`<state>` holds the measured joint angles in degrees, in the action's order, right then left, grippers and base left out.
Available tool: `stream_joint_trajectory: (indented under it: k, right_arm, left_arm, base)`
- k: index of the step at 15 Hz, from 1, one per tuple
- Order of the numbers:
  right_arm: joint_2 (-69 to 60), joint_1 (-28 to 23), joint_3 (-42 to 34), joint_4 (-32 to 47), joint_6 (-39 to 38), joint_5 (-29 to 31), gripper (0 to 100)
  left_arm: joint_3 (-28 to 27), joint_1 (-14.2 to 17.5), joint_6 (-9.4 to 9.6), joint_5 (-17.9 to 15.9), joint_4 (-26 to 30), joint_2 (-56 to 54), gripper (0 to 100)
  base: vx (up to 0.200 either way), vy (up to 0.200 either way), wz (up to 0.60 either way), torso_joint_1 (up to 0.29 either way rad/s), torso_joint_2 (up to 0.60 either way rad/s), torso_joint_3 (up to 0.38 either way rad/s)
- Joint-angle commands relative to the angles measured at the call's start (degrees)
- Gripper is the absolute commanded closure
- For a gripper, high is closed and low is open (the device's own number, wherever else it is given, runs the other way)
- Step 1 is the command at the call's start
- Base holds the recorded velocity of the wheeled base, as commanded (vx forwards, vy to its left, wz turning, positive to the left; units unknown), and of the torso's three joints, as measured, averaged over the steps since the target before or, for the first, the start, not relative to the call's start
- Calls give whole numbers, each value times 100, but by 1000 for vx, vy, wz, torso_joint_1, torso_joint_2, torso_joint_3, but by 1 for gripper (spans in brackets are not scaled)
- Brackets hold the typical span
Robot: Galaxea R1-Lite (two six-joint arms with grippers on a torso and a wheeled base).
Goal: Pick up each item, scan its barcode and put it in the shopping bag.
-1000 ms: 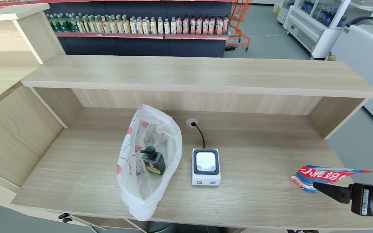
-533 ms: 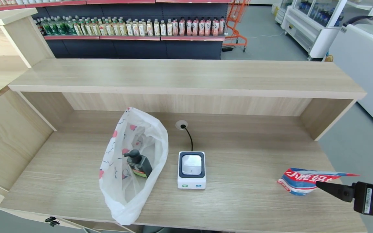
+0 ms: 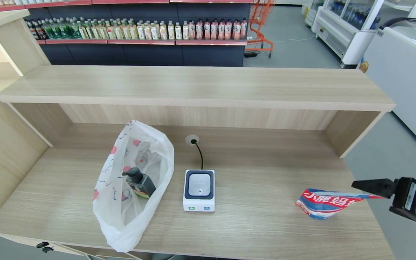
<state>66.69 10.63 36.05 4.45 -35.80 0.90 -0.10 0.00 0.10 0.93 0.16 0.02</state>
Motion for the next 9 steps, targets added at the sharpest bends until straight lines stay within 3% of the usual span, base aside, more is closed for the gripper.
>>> stream_joint_trajectory:
  k: [1,4,7,9]
  right_arm:
    - [766,185,1115,900,-1025,24,0]
    - [1390,194,1229,926,-1394,244,0]
    - [2058,273,1203,917,-1465,885,0]
    - [2445,317,1176,583,-1456,956,0]
  left_arm:
    - [1,0,-1,4,2,-2,0]
    - [1,0,-1,4,2,-2,0]
    - [1,0,-1,4,2,-2,0]
    - [1,0,-1,4,2,-2,0]
  base:
    - [0,0,0,0,0,0]
    - [0,0,0,0,0,0]
    - [0,0,0,0,0,0]
    - [0,0,0,0,0,0]
